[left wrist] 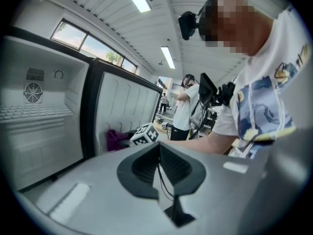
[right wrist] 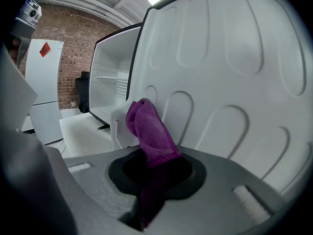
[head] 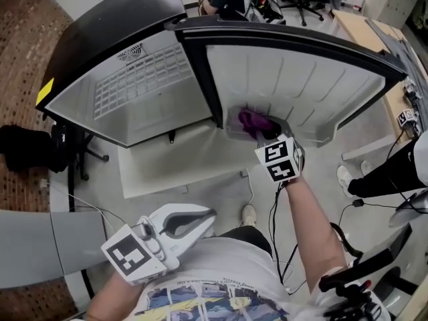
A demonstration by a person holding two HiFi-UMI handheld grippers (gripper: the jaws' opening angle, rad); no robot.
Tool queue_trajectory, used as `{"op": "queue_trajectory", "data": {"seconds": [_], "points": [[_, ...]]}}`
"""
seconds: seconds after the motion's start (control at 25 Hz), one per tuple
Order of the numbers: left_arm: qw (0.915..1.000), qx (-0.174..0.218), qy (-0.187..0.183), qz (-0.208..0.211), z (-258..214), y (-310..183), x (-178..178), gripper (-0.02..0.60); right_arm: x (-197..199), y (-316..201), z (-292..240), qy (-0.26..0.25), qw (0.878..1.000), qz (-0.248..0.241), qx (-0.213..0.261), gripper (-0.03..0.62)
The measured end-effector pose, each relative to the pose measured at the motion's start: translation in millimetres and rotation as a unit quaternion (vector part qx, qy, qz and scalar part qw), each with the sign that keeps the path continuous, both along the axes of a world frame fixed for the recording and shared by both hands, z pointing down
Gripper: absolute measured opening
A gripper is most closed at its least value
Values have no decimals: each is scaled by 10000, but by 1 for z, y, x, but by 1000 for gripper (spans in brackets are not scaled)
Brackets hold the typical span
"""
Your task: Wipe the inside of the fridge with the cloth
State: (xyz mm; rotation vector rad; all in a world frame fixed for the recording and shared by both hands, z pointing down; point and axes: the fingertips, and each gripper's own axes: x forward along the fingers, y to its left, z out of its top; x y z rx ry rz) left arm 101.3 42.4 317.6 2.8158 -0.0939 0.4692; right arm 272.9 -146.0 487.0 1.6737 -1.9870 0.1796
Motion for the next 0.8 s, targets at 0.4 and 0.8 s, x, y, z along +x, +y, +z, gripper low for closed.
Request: {"op": "queue_trajectory", "data": {"seconds": [0.4,0.8], "points": [[9983,-41,80,575,0,16,42,6,73,42,0,551,9960,692,-151,54],[9946,-92,170,1022,2,27,78,6,123,76,-7,1280,9841,1206,-234,54]]}}
